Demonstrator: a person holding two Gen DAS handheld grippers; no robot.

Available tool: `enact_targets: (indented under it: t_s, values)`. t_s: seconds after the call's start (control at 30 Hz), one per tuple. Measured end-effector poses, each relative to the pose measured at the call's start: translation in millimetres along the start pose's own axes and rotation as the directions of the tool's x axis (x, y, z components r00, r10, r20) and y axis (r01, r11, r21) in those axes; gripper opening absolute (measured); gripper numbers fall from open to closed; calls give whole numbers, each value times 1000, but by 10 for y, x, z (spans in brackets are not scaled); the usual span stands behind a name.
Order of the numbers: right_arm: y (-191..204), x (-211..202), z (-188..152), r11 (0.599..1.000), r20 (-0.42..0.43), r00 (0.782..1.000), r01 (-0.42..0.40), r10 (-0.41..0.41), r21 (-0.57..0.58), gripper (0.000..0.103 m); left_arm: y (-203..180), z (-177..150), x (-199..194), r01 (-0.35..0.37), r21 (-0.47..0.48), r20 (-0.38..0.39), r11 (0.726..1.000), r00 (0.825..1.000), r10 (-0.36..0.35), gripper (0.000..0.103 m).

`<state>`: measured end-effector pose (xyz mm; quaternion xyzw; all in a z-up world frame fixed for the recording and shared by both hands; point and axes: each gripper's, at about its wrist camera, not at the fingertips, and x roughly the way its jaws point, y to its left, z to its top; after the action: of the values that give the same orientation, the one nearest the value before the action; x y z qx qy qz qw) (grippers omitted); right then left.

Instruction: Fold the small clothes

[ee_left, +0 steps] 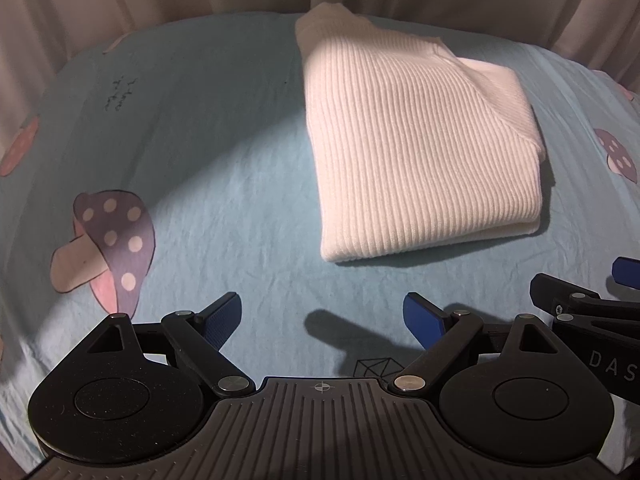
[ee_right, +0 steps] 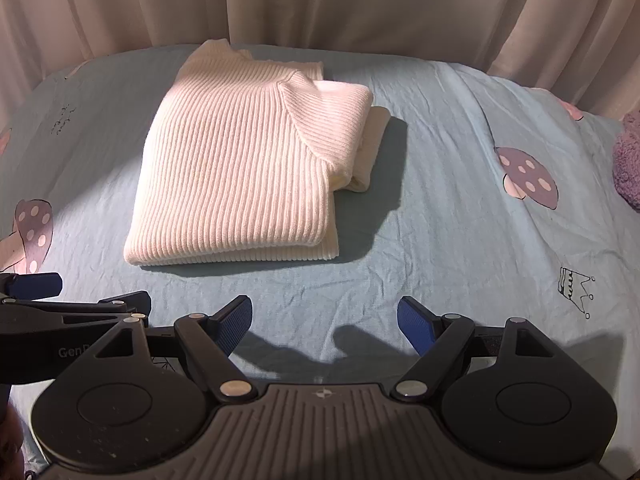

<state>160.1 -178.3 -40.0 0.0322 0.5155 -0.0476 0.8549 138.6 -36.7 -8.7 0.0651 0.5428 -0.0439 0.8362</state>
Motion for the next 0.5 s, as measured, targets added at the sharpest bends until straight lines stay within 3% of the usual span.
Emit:
enact_targets:
  t_s: [0.5]
  values:
    - [-16, -1, 1, 1000, 3, 1000, -9, 9, 7, 80, -14, -5, -12, 0, 2, -1, 1000, 1000, 0, 92]
